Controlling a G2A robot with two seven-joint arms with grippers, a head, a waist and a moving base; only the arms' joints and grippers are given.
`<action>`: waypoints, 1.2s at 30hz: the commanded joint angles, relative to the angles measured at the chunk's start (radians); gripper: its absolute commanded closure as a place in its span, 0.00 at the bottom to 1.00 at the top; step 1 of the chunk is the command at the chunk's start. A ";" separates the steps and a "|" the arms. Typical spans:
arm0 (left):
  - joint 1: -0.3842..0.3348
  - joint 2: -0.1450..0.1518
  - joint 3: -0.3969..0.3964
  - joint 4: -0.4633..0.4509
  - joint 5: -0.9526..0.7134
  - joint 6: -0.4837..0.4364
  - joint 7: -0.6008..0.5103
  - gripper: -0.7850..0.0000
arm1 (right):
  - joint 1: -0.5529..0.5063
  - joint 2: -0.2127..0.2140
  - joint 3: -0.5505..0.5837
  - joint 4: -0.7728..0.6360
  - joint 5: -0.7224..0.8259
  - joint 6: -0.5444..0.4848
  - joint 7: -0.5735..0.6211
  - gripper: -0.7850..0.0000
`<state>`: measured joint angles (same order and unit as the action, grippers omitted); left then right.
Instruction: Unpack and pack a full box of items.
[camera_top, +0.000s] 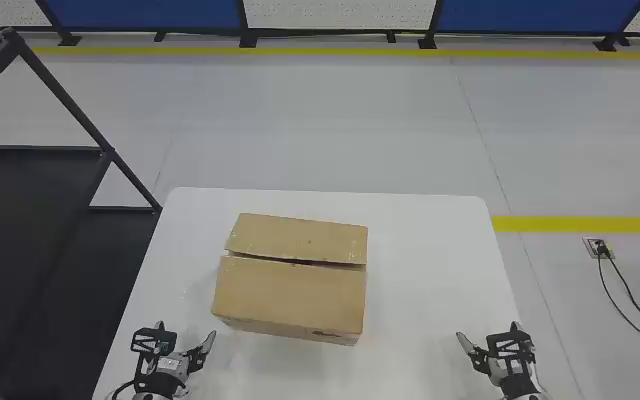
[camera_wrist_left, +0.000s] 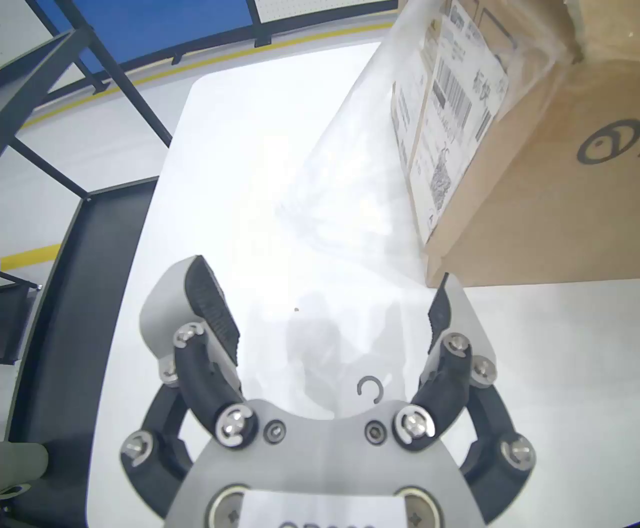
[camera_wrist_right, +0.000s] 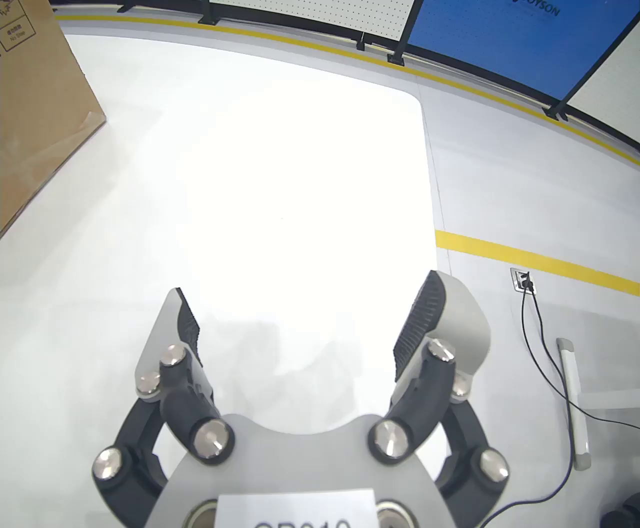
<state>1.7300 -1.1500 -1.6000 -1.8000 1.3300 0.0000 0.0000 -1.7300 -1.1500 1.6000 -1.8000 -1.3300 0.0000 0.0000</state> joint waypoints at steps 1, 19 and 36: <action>0.000 0.000 0.000 0.000 0.000 0.000 0.000 0.00 | 0.000 0.000 0.000 0.000 0.000 0.000 0.000 0.00; 0.079 0.001 -0.111 -0.107 -0.144 -0.113 0.096 0.00 | -0.045 0.010 0.043 -0.197 0.214 -0.317 0.115 0.00; 0.100 0.010 -0.227 -0.179 -0.212 -0.276 0.133 0.00 | 0.012 0.036 0.116 -0.316 0.722 -0.547 0.505 0.00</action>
<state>1.8298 -1.1403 -1.8271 -1.9788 1.1182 -0.2760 0.1328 -1.7180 -1.1140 1.7163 -2.1159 -0.6089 -0.5474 0.5038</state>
